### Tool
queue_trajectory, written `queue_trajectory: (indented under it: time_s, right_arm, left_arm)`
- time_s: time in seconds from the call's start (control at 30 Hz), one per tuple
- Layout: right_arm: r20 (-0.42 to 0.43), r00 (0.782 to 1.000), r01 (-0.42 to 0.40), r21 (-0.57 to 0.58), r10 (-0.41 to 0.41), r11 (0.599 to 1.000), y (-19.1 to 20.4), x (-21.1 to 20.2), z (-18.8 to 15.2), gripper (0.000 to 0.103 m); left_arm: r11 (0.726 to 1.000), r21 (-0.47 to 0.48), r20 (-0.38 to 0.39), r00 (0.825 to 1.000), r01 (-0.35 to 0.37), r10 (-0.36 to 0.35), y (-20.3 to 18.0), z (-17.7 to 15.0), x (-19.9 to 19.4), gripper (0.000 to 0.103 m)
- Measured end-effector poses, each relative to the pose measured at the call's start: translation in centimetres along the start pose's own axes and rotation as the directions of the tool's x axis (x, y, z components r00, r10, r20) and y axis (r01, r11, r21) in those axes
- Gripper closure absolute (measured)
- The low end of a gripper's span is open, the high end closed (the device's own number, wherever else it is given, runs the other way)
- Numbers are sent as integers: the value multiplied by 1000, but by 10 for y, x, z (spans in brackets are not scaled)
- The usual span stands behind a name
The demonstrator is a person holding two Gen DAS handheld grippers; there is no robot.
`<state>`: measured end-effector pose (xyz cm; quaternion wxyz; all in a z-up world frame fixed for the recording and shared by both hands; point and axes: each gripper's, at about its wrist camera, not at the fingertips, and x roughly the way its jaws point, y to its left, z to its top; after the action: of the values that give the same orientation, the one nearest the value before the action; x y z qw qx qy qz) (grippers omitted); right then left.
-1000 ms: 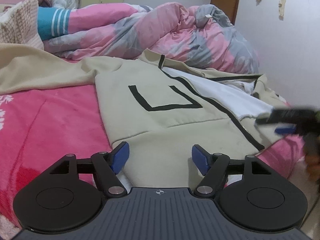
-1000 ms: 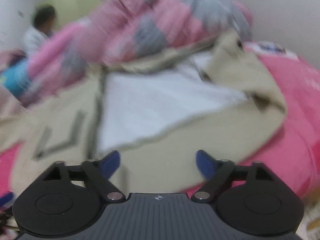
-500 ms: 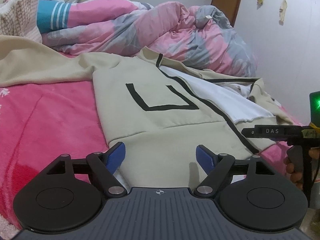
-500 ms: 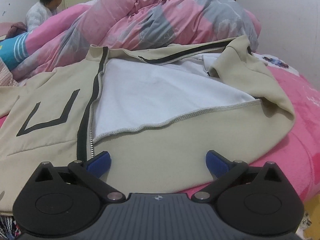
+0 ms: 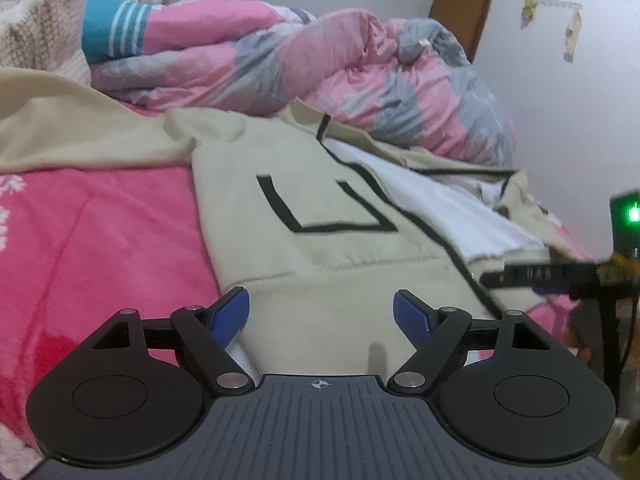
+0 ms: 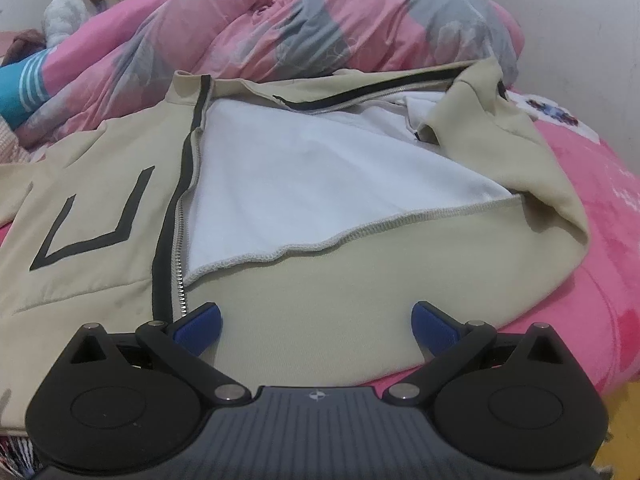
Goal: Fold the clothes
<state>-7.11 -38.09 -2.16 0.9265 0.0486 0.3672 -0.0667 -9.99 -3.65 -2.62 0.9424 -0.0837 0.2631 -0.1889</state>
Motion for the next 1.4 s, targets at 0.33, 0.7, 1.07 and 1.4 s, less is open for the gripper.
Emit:
queue_trajectory:
  time_s: [0.33,0.7,1.07,1.4]
  right_arm:
    - [117,989,-89,15,87,996,-36,-23,1,0]
    - [252,967,90,-216,-34,972,-68,-1,46,38]
    - [344,913,385,-553,-219,739,-39,82,73,49]
    - [364,911,344,-409,-195,845,-72,58,98,98]
  left_arm:
    - [996,88,3,1000,1,-1,-37,45,45,21]
    - [979,176,-79,989,-106,122,-51,38,108,21]
    - [970,187,-66,983,-156,170,-46,25,117,12]
    - [974,175,-67,985,-144,158,-43,27,120,9]
